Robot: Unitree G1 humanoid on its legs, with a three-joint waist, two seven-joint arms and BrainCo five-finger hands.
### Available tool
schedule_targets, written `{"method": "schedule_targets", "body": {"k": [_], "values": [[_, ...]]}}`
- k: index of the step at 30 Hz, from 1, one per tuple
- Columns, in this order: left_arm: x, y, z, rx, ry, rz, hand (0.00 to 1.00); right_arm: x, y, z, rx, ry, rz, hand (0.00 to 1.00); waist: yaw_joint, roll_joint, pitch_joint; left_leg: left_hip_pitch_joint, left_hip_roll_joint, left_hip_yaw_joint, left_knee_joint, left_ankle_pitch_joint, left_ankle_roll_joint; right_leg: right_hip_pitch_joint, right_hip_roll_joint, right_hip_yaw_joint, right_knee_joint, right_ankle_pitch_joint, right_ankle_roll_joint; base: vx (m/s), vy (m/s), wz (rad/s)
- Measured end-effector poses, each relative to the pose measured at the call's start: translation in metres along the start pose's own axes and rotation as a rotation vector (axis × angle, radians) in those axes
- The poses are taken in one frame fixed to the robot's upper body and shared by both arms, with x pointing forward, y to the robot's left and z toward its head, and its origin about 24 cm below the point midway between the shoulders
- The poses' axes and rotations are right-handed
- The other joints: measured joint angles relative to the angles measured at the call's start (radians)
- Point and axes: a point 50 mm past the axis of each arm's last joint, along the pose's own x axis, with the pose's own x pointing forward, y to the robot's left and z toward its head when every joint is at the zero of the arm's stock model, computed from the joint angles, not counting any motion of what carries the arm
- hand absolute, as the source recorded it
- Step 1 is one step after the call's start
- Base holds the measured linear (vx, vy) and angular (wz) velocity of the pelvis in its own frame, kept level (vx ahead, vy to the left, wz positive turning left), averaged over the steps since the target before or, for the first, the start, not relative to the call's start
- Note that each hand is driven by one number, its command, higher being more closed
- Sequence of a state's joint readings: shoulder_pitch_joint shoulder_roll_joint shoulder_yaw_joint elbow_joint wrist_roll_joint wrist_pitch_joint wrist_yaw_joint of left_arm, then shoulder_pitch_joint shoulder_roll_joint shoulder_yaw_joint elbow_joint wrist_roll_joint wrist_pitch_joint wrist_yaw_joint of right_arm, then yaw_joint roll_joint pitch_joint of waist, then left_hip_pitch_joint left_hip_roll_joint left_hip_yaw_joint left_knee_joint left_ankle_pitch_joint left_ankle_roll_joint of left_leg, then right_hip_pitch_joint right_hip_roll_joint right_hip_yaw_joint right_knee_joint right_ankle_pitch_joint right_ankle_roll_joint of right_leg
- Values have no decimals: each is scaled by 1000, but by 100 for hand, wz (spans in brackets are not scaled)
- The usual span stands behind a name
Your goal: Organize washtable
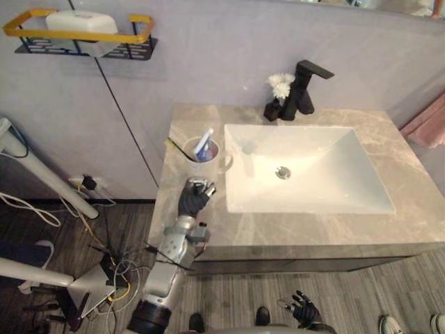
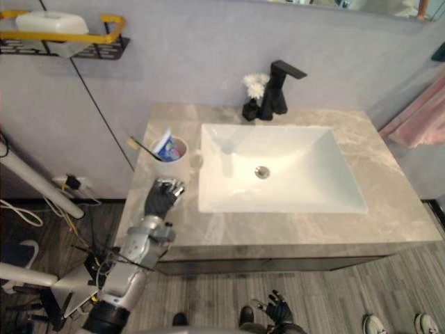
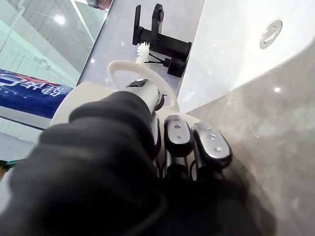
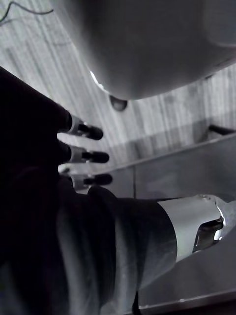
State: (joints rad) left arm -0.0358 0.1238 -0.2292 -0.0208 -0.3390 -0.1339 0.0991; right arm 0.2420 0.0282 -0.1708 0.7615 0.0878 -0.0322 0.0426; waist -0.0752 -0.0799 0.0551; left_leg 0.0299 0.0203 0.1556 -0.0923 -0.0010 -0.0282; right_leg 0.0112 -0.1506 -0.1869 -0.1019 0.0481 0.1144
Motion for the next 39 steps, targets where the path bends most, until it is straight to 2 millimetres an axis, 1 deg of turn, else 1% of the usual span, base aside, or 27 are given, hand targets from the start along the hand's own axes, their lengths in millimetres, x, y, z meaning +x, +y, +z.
{"method": "schedule_targets", "body": {"k": [3, 6, 11, 15, 18, 19, 22, 25, 31, 34, 39], "values": [[6, 2, 1, 7, -4, 18, 100, 0, -1, 0, 14, -1, -7, 0, 0, 0, 0, 0, 0, 3, 0, 0, 0, -1, 0, 3, 0, 1, 0, -24, -15, -2], [9, 3, 3, 11, -10, 40, 100, 0, -1, 0, 15, -1, -9, 0, 0, -1, 1, -1, 1, 14, 0, 0, 0, -9, 1, 14, 0, 4, -1, -44, -21, -10], [15, 12, 7, 27, -27, 90, 100, 0, -1, -1, 15, 3, -10, 0, -2, -5, 2, -3, 5, 25, 0, 0, 0, -17, 5, 26, 0, 8, -1, -43, -26, -8], [16, 19, 11, 43, -43, 129, 100, 0, -1, 0, 14, 2, -10, 0, -7, -9, 5, -3, 9, 28, 0, -1, 0, -19, 8, 27, -1, 8, -1, -31, -29, -1], [21, 22, 14, 45, -55, 153, 100, 0, -1, 0, 13, 2, -14, 0, -5, -13, 8, -4, 9, 29, 0, -1, -1, -21, 9, 27, -1, 8, -1, -38, -29, -1], [23, 26, 16, 44, -66, 182, 100, 0, -1, 1, 13, 0, -20, 0, -7, -15, 8, -6, 9, 32, 0, -1, -1, -28, 9, 29, -1, 8, -1, -46, -22, -4], [28, 29, 20, 46, -82, 196, 100, 0, -1, 1, 14, 0, -26, 0, -7, -15, 8, -16, 9, 33, 0, 0, -1, -34, 9, 29, -1, 9, -1, -15, -7, -1], [30, 34, 23, 45, -94, 227, 100, 1, 0, 3, 14, -5, -22, 0, -19, -15, 8, -17, 9, 34, 0, 0, -1, -34, 9, 30, -1, 9, -2, -1, -11, 0], [40, 35, 27, 48, -103, 247, 100, 2, 2, 3, 18, -5, -19, 0, -21, -19, 10, -17, 11, 44, 0, -1, -1, -39, 11, 39, -1, 12, -3, -28, -18, -4], [43, 39, 31, 45, -117, 271, 100, 2, 3, 4, 18, -8, -17, 0, -22, -23, 14, -18, 12, 64, -1, -1, -2, -51, 13, 59, -1, 20, -5, -62, -26, -19], [49, 41, 34, 45, -122, 286, 100, 1, 2, 0, 20, 5, -21, 0, -24, -30, 17, -17, 12, 68, 0, -1, -1, -53, 13, 65, -1, 24, -6, -53, -28, -4]]}}
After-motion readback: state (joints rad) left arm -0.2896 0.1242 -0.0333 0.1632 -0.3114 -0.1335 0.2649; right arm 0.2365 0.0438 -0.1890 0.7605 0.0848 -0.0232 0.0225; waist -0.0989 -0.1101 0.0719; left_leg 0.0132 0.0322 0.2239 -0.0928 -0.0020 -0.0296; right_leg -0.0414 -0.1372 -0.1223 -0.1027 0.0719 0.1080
